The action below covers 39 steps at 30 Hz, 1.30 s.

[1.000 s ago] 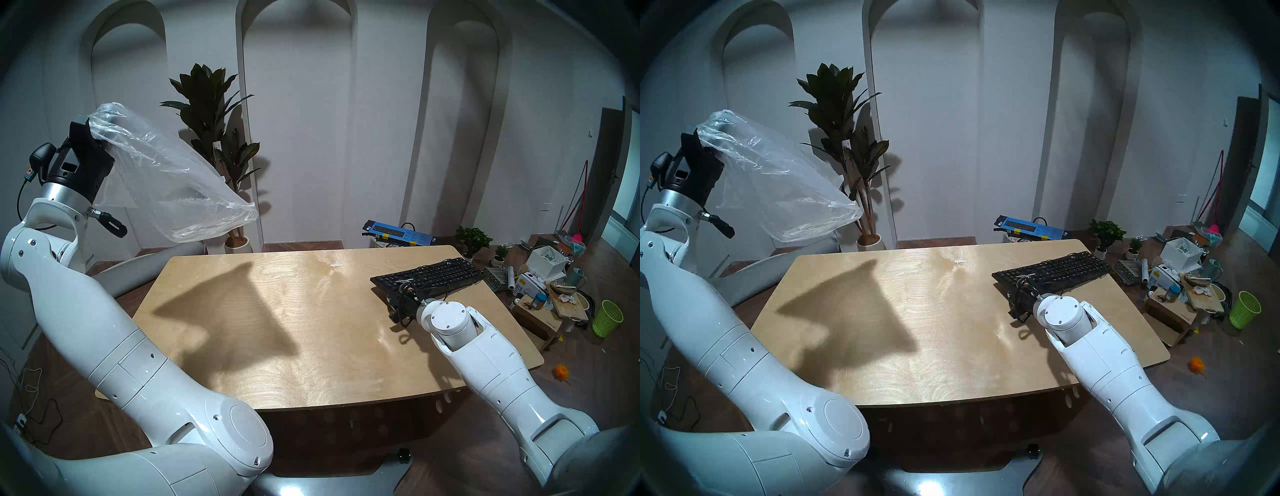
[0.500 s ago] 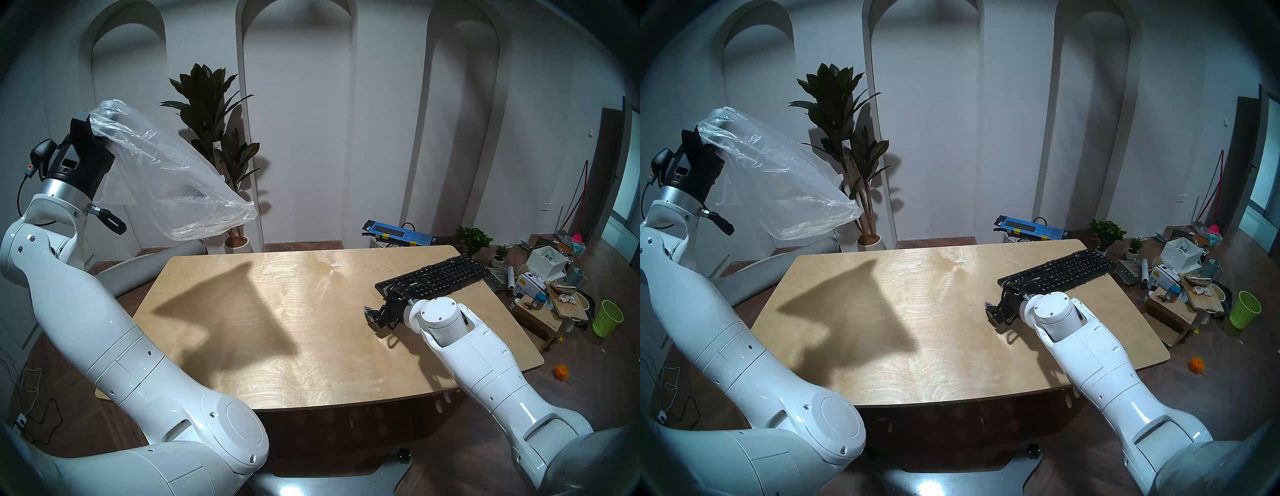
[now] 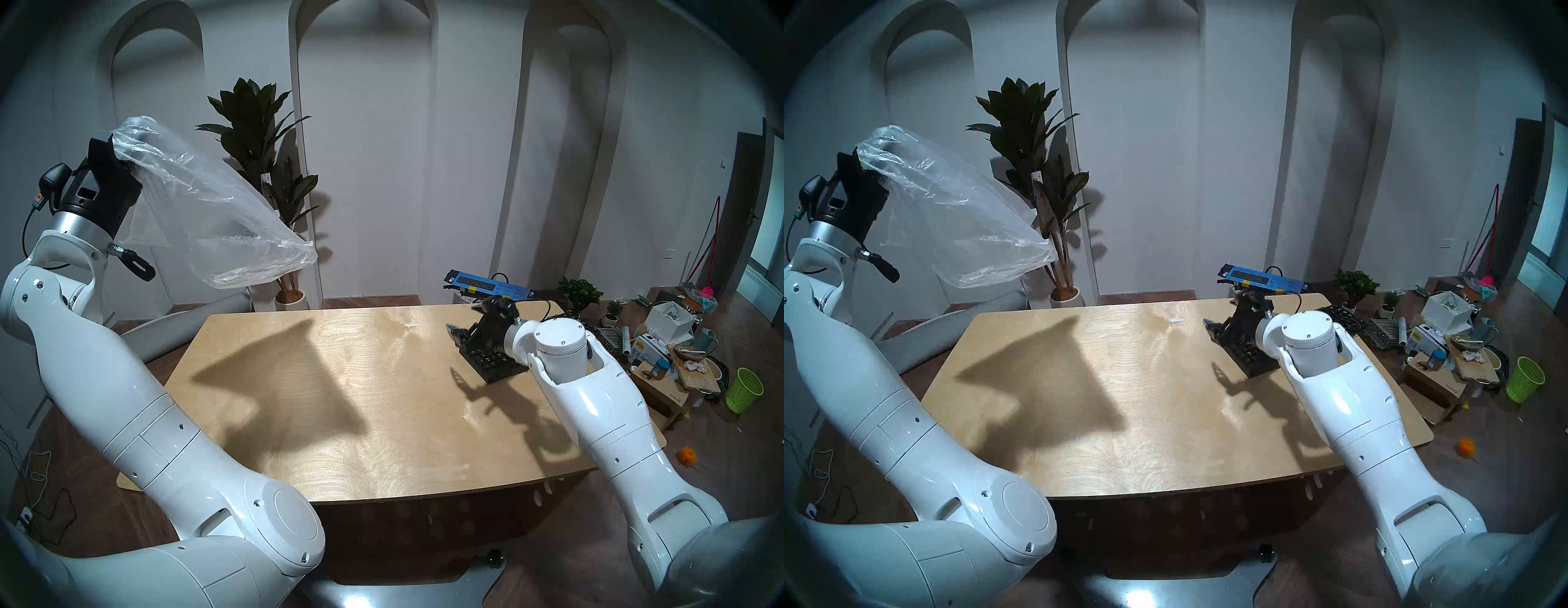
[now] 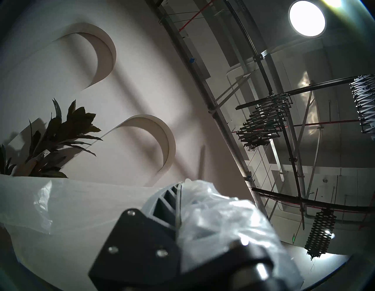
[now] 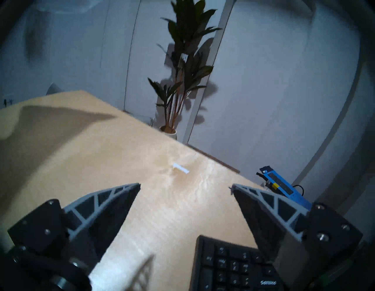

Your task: Unwrap the new keyboard and set the wrapping aside

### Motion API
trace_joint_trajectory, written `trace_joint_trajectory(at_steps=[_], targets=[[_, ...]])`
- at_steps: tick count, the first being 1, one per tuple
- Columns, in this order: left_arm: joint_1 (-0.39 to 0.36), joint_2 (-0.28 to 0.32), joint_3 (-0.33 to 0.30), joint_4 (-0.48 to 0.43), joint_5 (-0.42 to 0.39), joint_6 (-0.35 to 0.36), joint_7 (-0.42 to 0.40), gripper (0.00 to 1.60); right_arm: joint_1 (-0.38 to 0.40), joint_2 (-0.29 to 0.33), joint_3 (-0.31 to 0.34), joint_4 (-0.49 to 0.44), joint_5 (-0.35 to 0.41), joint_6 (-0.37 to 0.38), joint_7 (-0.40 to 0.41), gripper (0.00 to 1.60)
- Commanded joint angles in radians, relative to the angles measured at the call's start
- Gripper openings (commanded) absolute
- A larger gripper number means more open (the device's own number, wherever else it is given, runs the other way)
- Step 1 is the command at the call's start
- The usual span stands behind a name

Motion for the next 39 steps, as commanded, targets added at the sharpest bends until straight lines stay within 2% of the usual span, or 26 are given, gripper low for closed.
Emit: trace_joint_trajectory(at_steps=[1, 9, 13, 17, 20, 26, 31, 32, 33, 39], targets=[[-0.031, -0.002, 0.039, -0.014, -0.006, -0.002, -0.004, 0.0, 0.106, -0.025, 0.129, -0.071, 0.047, -0.022, -0.07, 1.6], [0.002, -0.037, 0.107, -0.013, -0.013, -0.002, -0.003, 0.0, 0.154, -0.034, 0.282, -0.091, 0.092, -0.042, -0.201, 1.6], [0.047, -0.063, 0.153, -0.021, -0.005, -0.002, 0.0, 0.0, 0.15, -0.055, 0.368, -0.101, 0.112, -0.058, -0.297, 1.6], [0.115, -0.075, 0.168, -0.032, 0.01, -0.002, 0.007, 0.0, 0.159, -0.054, 0.435, -0.093, 0.109, -0.085, -0.384, 1.6], [0.139, -0.058, 0.17, -0.034, 0.005, -0.002, 0.003, 0.0, 0.173, -0.045, 0.456, -0.089, 0.108, -0.091, -0.403, 1.6], [0.244, 0.0, 0.195, -0.052, 0.003, -0.002, -0.021, 0.0, 0.187, -0.028, 0.504, -0.078, 0.099, -0.107, -0.451, 1.6], [0.3, 0.029, 0.225, -0.046, 0.017, -0.002, -0.04, 0.0, 0.168, -0.025, 0.52, -0.057, 0.096, -0.109, -0.467, 1.6], [0.339, 0.049, 0.241, -0.056, 0.015, -0.002, -0.049, 0.0, 0.166, -0.027, 0.522, -0.054, 0.095, -0.112, -0.472, 1.6], [0.331, 0.043, 0.242, -0.047, 0.025, -0.002, -0.051, 0.0, 0.164, -0.028, 0.523, -0.053, 0.094, -0.112, -0.475, 1.6], [0.418, 0.078, 0.286, -0.043, 0.049, -0.002, -0.071, 0.0, 0.154, -0.028, 0.535, -0.047, 0.086, -0.114, -0.487, 1.6]])
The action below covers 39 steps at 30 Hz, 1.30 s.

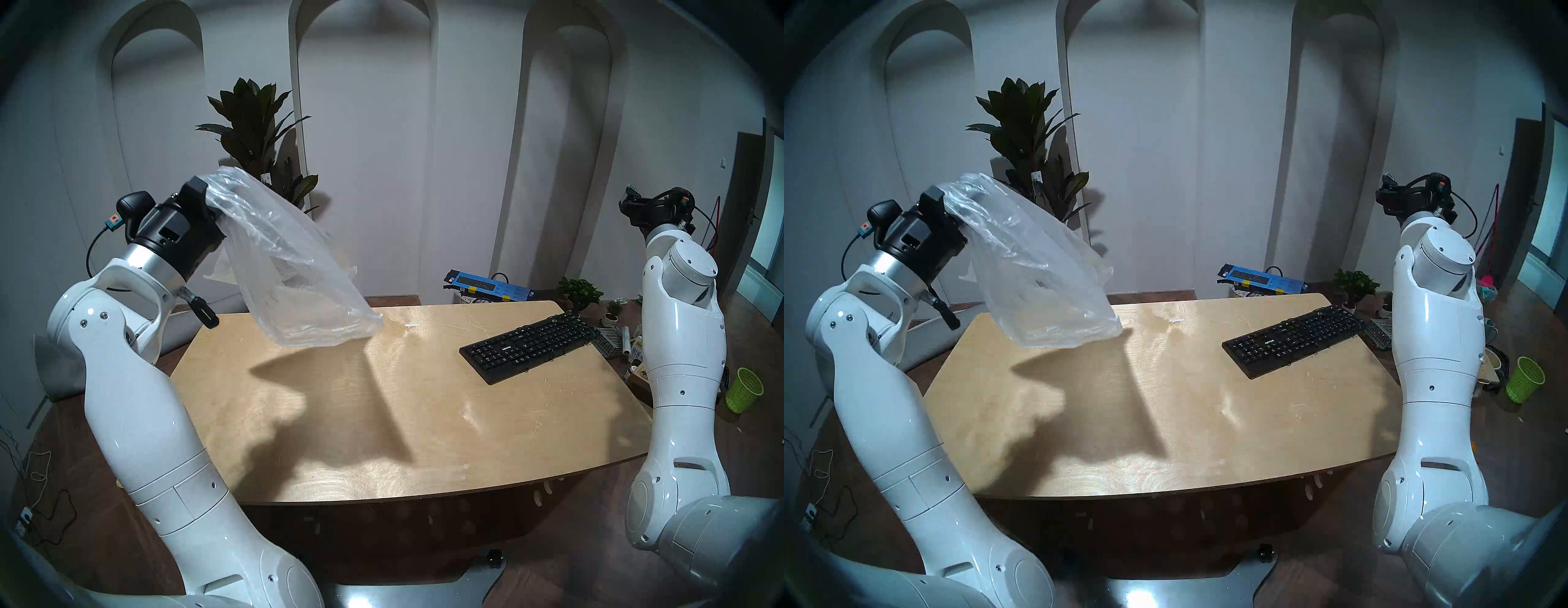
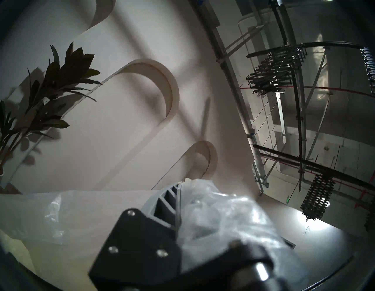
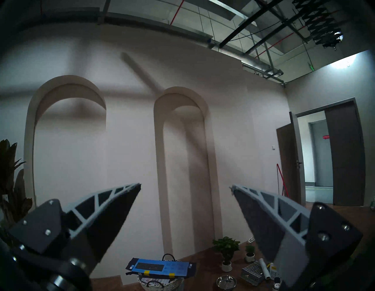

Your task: Unwrap the new keyboard and set the wrapping aside

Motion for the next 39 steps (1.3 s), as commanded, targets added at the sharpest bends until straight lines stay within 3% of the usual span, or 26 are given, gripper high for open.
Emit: trace_joint_trajectory(at_steps=[1, 11, 18, 28, 39], targets=[[0.126, 0.062, 0.058, -0.012, 0.027, -0.003, -0.038, 0.0, -0.002, 0.006, 0.015, -0.004, -0.006, -0.015, -0.012, 1.6], [0.248, 0.089, 0.15, 0.046, 0.09, -0.004, -0.048, 0.0, -0.023, -0.014, 0.017, 0.007, -0.011, -0.013, -0.027, 1.6], [0.353, 0.098, 0.188, 0.075, 0.15, -0.06, -0.061, 0.0, -0.039, -0.029, 0.016, 0.006, -0.014, -0.016, -0.038, 1.6], [0.496, 0.083, 0.245, 0.047, 0.255, -0.221, -0.118, 0.0, -0.051, -0.05, 0.013, -0.015, -0.017, -0.025, -0.05, 1.6], [0.495, 0.078, 0.286, 0.018, 0.375, -0.392, -0.21, 0.0, -0.065, -0.072, 0.007, -0.038, -0.016, -0.034, -0.061, 1.6]])
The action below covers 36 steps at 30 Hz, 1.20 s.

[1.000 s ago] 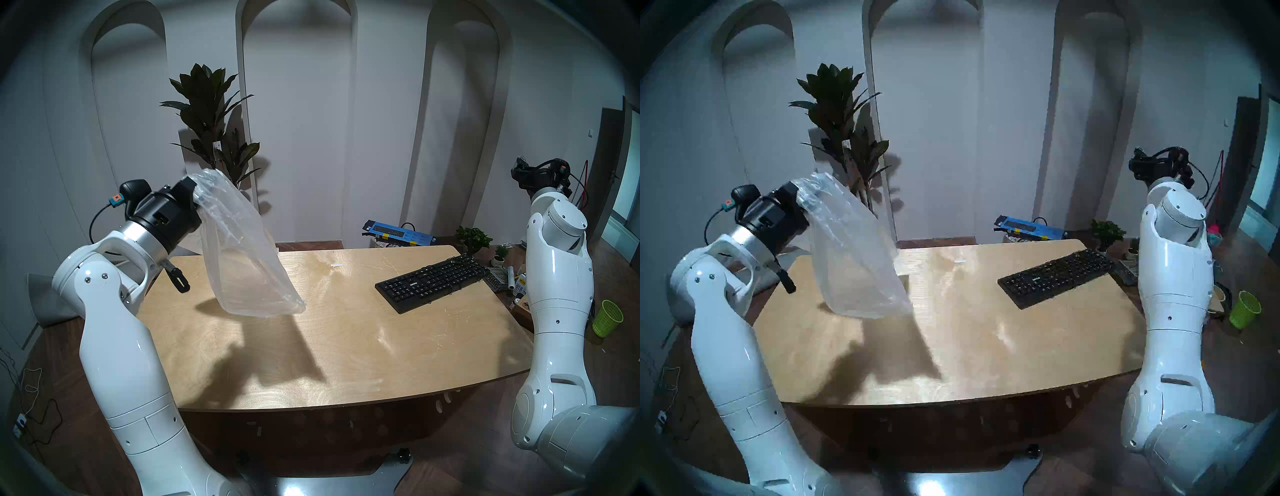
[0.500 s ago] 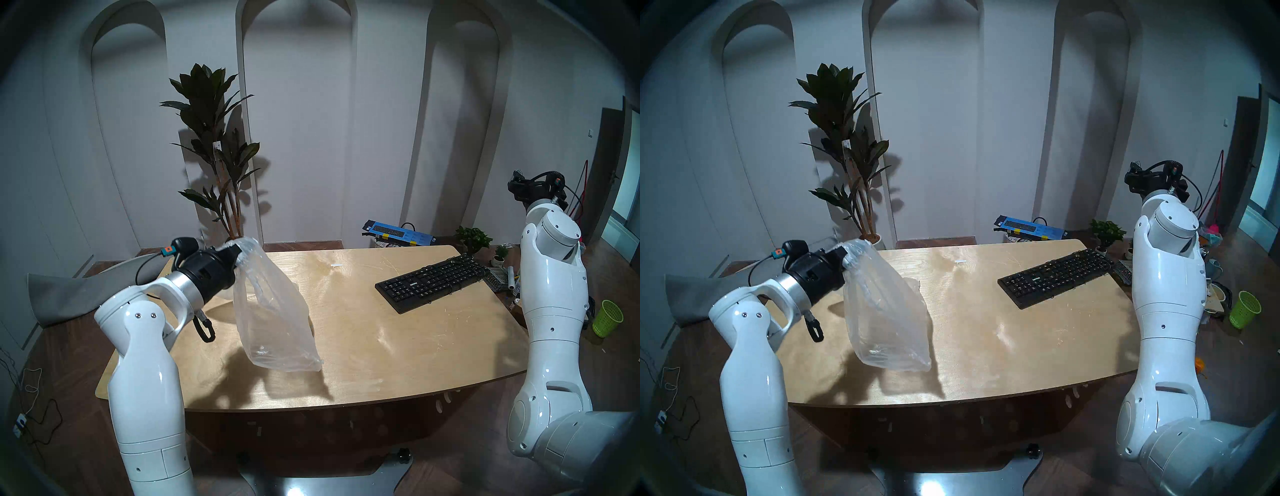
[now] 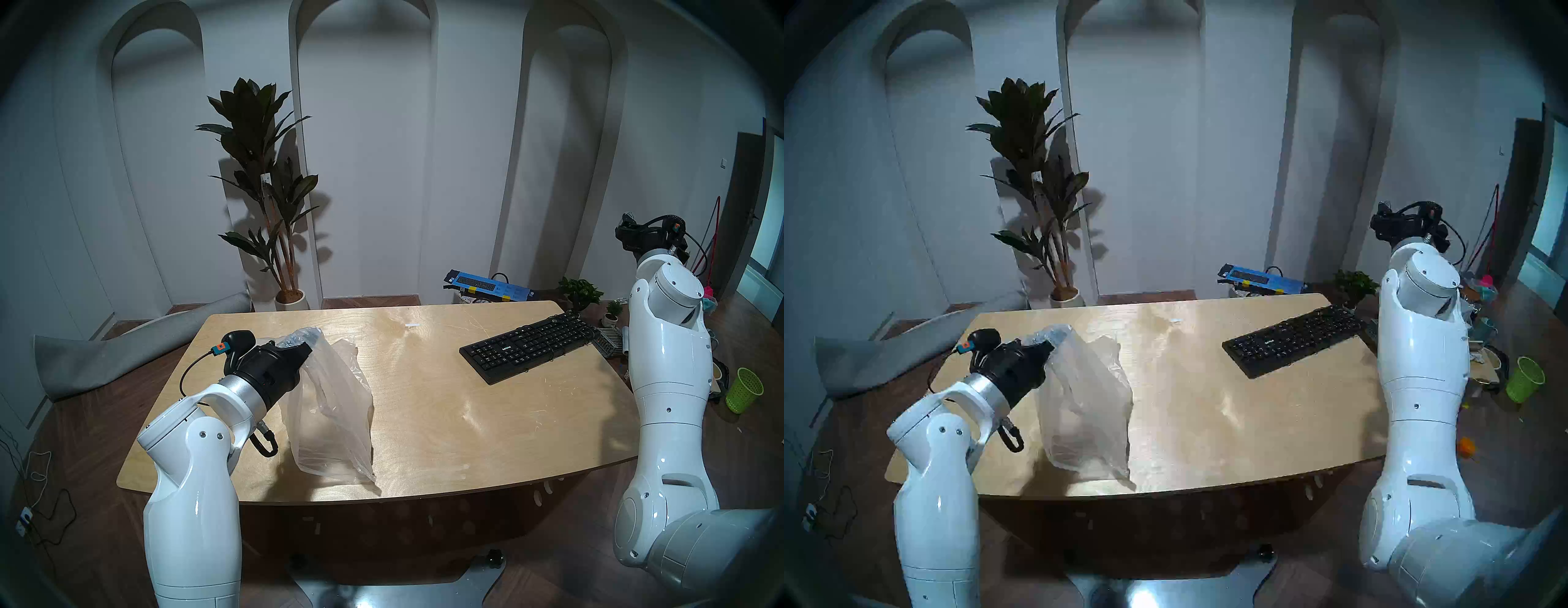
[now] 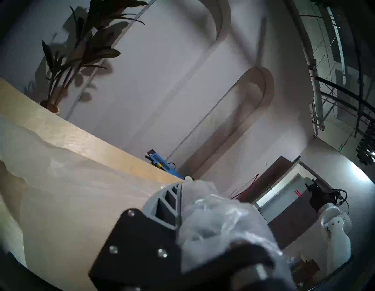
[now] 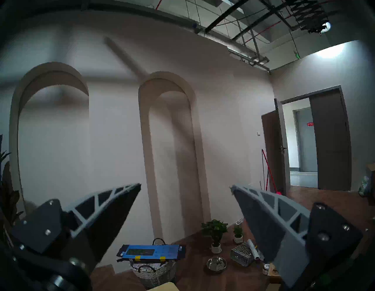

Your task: Unwrap the new keyboard and set the wrapping aside

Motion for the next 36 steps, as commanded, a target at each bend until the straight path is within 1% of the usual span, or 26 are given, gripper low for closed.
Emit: trace_joint_trajectory(at_steps=[1, 3, 4, 5, 6, 8, 9, 10, 11, 12, 13, 14, 17, 19, 20, 22, 23, 24, 27, 28, 29, 30, 32, 34, 35, 36], targets=[[0.001, -0.002, 0.028, -0.042, 0.056, -0.116, -0.071, 0.0, -0.001, -0.009, -0.003, -0.037, 0.004, -0.018, 0.003, 1.6], [-0.006, 0.0, 0.034, -0.039, 0.079, -0.147, -0.09, 0.0, -0.003, -0.01, -0.003, -0.038, 0.005, -0.02, 0.002, 1.6], [-0.015, 0.002, 0.04, -0.032, 0.096, -0.166, -0.104, 0.65, -0.004, -0.011, -0.003, -0.04, 0.004, -0.021, 0.002, 1.6], [-0.024, 0.004, 0.044, -0.026, 0.108, -0.181, -0.114, 1.57, -0.004, -0.011, -0.003, -0.041, 0.004, -0.021, 0.001, 1.6], [-0.036, 0.009, 0.052, -0.017, 0.124, -0.199, -0.132, 1.6, -0.004, -0.011, -0.004, -0.042, 0.003, -0.022, 0.001, 1.6], [-0.055, 0.032, 0.065, 0.001, 0.143, -0.231, -0.165, 1.6, -0.004, -0.01, -0.005, -0.042, 0.002, -0.023, 0.003, 1.6], [-0.065, 0.075, 0.081, 0.01, 0.158, -0.246, -0.19, 1.6, -0.004, -0.008, -0.006, -0.042, 0.001, -0.023, 0.006, 1.6], [-0.072, 0.098, 0.091, 0.021, 0.167, -0.263, -0.204, 1.6, -0.004, -0.001, -0.009, -0.041, -0.001, -0.023, 0.013, 1.6], [-0.08, 0.113, 0.096, 0.035, 0.192, -0.279, -0.223, 1.6, -0.004, 0.002, -0.01, -0.04, -0.002, -0.023, 0.016, 1.6], [-0.089, 0.117, 0.096, 0.042, 0.213, -0.28, -0.235, 1.6, -0.004, 0.006, -0.012, -0.04, -0.003, -0.022, 0.019, 1.6], [-0.097, 0.135, 0.093, 0.05, 0.235, -0.271, -0.262, 1.6, -0.005, 0.012, -0.013, -0.039, -0.006, -0.021, 0.025, 1.6], [-0.105, 0.13, 0.085, 0.057, 0.254, -0.256, -0.265, 1.6, -0.009, 0.02, -0.013, -0.04, -0.01, -0.019, 0.031, 1.6], [-0.12, 0.175, 0.068, 0.096, 0.316, -0.261, -0.33, 1.6, -0.017, 0.035, -0.007, -0.033, -0.015, -0.016, 0.041, 1.6], [-0.132, 0.189, 0.056, 0.126, 0.365, -0.286, -0.354, 1.6, -0.019, 0.04, -0.004, -0.027, -0.019, -0.015, 0.042, 1.6], [-0.15, 0.209, 0.05, 0.15, 0.387, -0.297, -0.356, 1.6, -0.018, 0.041, -0.002, -0.024, -0.02, -0.014, 0.043, 1.6], [-0.178, 0.228, 0.038, 0.175, 0.415, -0.309, -0.361, 1.6, -0.015, 0.04, 0.0, -0.022, -0.021, -0.014, 0.044, 1.6], [-0.192, 0.251, 0.035, 0.188, 0.433, -0.318, -0.374, 1.6, -0.014, 0.04, 0.0, -0.021, -0.023, -0.014, 0.046, 1.6], [-0.191, 0.242, 0.024, 0.183, 0.445, -0.323, -0.38, 1.6, -0.013, 0.039, 0.001, -0.019, -0.023, -0.014, 0.046, 1.6], [-0.238, 0.301, 0.012, 0.192, 0.473, -0.323, -0.413, 1.6, -0.013, 0.038, 0.001, -0.014, -0.026, -0.014, 0.051, 1.6], [-0.219, 0.282, 0.003, 0.172, 0.477, -0.314, -0.424, 1.6, -0.014, 0.037, 0.001, -0.011, -0.027, -0.013, 0.052, 1.6], [-0.255, 0.321, 0.004, 0.182, 0.482, -0.307, -0.433, 1.6, -0.014, 0.036, 0.001, -0.009, -0.028, -0.013, 0.053, 1.6], [-0.255, 0.321, 0.004, 0.182, 0.482, -0.307, -0.433, 1.6, -0.014, 0.036, 0.001, -0.009, -0.028, -0.013, 0.053, 1.6], [-0.268, 0.34, -0.01, 0.156, 0.503, -0.296, -0.462, 1.6, -0.014, 0.035, 0.0, -0.004, -0.031, -0.013, 0.057, 1.6], [-0.3, 0.376, -0.011, 0.154, 0.515, -0.29, -0.485, 1.6, -0.014, 0.034, -0.001, -0.001, -0.032, -0.013, 0.06, 1.6], [-0.284, 0.363, -0.017, 0.141, 0.522, -0.293, -0.495, 1.6, -0.014, 0.034, -0.002, 0.001, -0.033, -0.013, 0.061, 1.6], [-0.284, 0.363, -0.017, 0.141, 0.522, -0.293, -0.495, 1.6, -0.014, 0.034, -0.002, 0.001, -0.033, -0.013, 0.061, 1.6]])
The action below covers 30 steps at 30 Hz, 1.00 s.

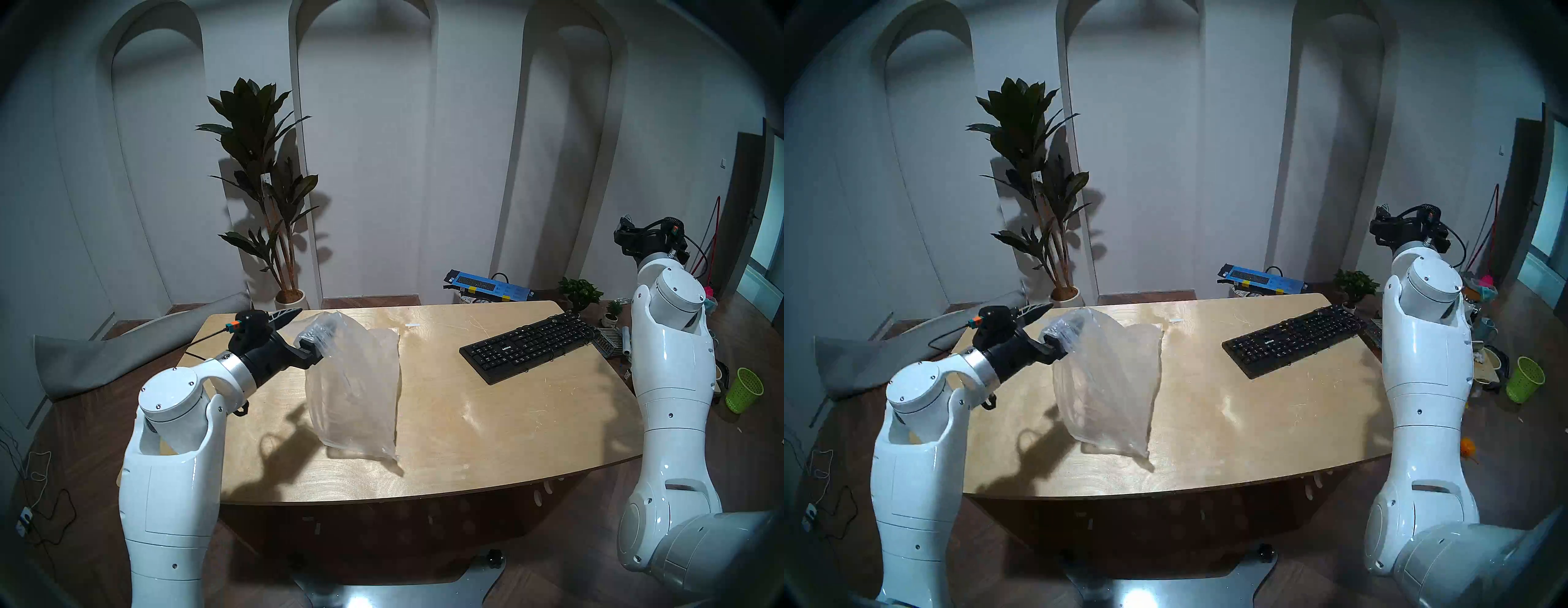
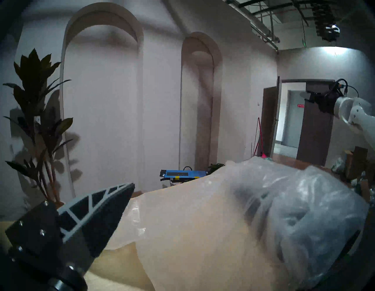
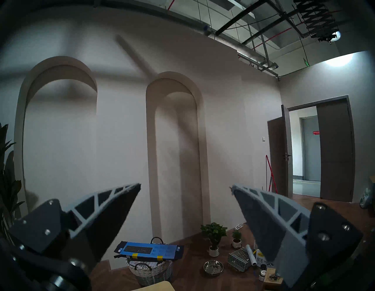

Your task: Unwrap the new keyboard and set the wrapping aside

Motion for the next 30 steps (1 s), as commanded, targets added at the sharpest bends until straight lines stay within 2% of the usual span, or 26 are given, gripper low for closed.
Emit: trace_joint_trajectory(at_steps=[1, 6, 7, 12, 13, 14, 15, 16, 18, 19, 21, 22, 27, 28, 30], targets=[[-0.113, 0.114, -0.016, -0.047, 0.037, 0.0, -0.071, 1.6, 0.009, 0.006, -0.004, -0.004, -0.002, -0.003, 0.007, 1.6], [-0.166, 0.177, 0.005, -0.008, 0.088, -0.048, -0.112, 1.6, 0.006, 0.007, -0.001, 0.012, -0.006, -0.003, 0.013, 1.6], [-0.156, 0.169, 0.005, -0.007, 0.094, -0.06, -0.114, 1.59, 0.005, 0.007, -0.001, 0.014, -0.006, -0.003, 0.014, 1.6], [-0.212, 0.208, 0.046, 0.042, 0.139, -0.11, -0.143, 1.6, -0.001, 0.013, 0.011, 0.032, -0.012, -0.003, 0.016, 1.6], [-0.223, 0.21, 0.05, 0.047, 0.145, -0.118, -0.146, 1.56, -0.002, 0.014, 0.013, 0.034, -0.013, -0.003, 0.016, 1.6], [-0.233, 0.219, 0.058, 0.055, 0.155, -0.129, -0.152, 1.27, -0.001, 0.015, 0.016, 0.037, -0.014, -0.003, 0.016, 1.6], [-0.237, 0.224, 0.059, 0.058, 0.16, -0.136, -0.154, 1.14, -0.002, 0.016, 0.018, 0.038, -0.015, -0.003, 0.016, 1.6], [-0.246, 0.23, 0.064, 0.067, 0.168, -0.146, -0.158, 0.93, -0.002, 0.016, 0.02, 0.041, -0.016, -0.003, 0.017, 1.6], [-0.264, 0.245, 0.075, 0.082, 0.184, -0.164, -0.171, 1.12, -0.002, 0.016, 0.023, 0.045, -0.018, -0.003, 0.019, 1.6], [-0.269, 0.253, 0.082, 0.087, 0.19, -0.168, -0.181, 1.17, -0.002, 0.017, 0.024, 0.047, -0.019, -0.003, 0.019, 1.6], [-0.283, 0.278, 0.103, 0.107, 0.209, -0.182, -0.205, 1.54, -0.001, 0.019, 0.027, 0.051, -0.021, -0.004, 0.022, 1.6], [-0.291, 0.289, 0.113, 0.114, 0.218, -0.191, -0.218, 1.6, -0.001, 0.02, 0.028, 0.053, -0.022, -0.004, 0.023, 1.6], [-0.304, 0.356, 0.169, 0.15, 0.267, -0.236, -0.304, 1.6, -0.007, 0.026, 0.038, 0.07, -0.028, -0.006, 0.029, 1.6], [-0.304, 0.361, 0.175, 0.158, 0.277, -0.248, -0.316, 1.47, -0.008, 0.027, 0.041, 0.074, -0.029, -0.005, 0.03, 1.6], [-0.315, 0.373, 0.184, 0.175, 0.297, -0.279, -0.322, 0.74, -0.011, 0.028, 0.047, 0.081, -0.032, -0.004, 0.03, 1.6]])
